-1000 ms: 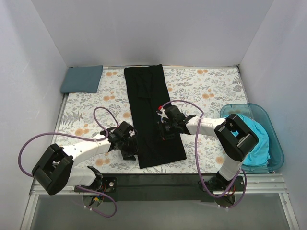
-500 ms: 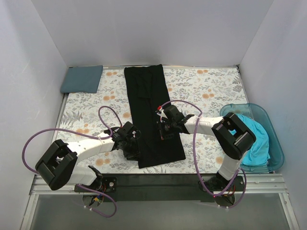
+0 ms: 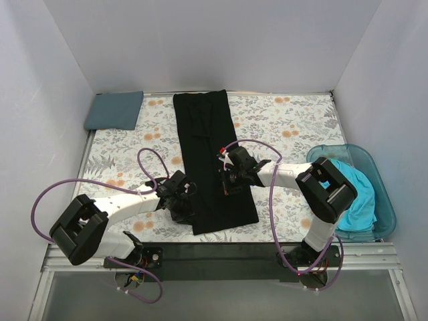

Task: Fold and stack the t-shirts
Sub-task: Fold the tshirt

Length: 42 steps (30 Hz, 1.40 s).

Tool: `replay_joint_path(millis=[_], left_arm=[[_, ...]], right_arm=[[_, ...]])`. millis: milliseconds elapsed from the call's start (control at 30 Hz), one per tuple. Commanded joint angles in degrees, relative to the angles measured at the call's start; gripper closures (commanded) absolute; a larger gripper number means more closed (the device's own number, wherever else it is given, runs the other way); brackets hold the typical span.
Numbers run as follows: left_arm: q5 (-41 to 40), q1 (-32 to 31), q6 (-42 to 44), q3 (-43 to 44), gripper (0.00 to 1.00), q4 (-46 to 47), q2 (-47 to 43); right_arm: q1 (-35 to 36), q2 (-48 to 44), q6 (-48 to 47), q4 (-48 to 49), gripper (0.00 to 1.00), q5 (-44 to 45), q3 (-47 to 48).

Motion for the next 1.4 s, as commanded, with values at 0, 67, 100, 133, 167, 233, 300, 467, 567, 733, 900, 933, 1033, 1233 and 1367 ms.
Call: replay_joint_path(millis=[0,67,100,133,167,233,300,467,567,733,900,933,1033,1233,1367], left_arm=[[-2.5,-0.5,0.6,-1.3,0.89,-4.1,1.4],[-2.4,-0.5,0.9,-1.3,0.89,-4.1,1.7],[-2.3,-0.5,0.9,-1.5,0.89,-4.2,1.8],[-2.3,-0.5,0.9,-1.4,0.89,-4.2,1.8],[-2.3,-0.5,0.9,-1.5,0.90,-4.2,1.8],[-2.1,-0.5,1.0,-1.7,0.90,-4.3,1.8],[-2.0,-0.5,1.0,-1.7,0.90,-4.4,1.7],[-1.9,-0.5,1.2,-2.1,0.91,-4.5,1.6],[-1.8,-0.5,1.3,-1.7,0.89,-4.5,1.6],[-3.1,-0.9,0.9,-0.1,0.78,-5.4,-0.8],[-4.9,-1.1,-0.3,2.1,0.70,-8.0,-4.6],[-5.2,-1.2,-0.6,2.6,0.69,-9.0,-4.9],[-6.0,-1.3,-1.5,2.6,0.63,-9.7,-6.3],[-5.2,-1.9,-1.9,3.2,0.58,-8.6,-4.6],[-5.2,-3.3,-1.7,4.3,0.57,-8.2,-2.3]], right_arm=[[-0.3,-2.6,-1.0,0.6,0.99,0.7,-0.1],[-0.4,-2.7,-1.3,0.2,0.99,0.8,-0.2],[-0.4,-2.8,-1.3,0.0,0.99,1.1,-0.4],[-0.6,-2.9,-1.4,-0.2,0.99,1.1,-0.4],[-0.8,-2.9,-1.5,-0.3,0.99,1.0,-0.4],[-1.1,-3.0,-1.5,-0.5,0.99,1.0,-0.5],[-1.1,-3.1,-1.6,-0.7,0.99,1.1,-0.5],[-1.2,-2.7,-1.8,-1.4,0.99,1.1,-0.6],[-1.2,-2.4,-2.3,-1.5,0.99,0.5,-0.4],[-1.2,-3.1,-3.5,-3.6,0.87,-0.1,1.0],[-1.2,-6.7,-5.9,-8.0,0.67,2.1,2.3],[-1.2,-7.5,-6.4,-10.2,0.66,3.0,2.4],[-1.2,-11.4,-8.0,-14.3,0.60,7.9,2.4],[-1.2,-18.3,-9.1,-26.9,0.55,19.5,-0.9],[-1.2,-22.1,-8.5,-30.4,0.54,20.8,-4.1]])
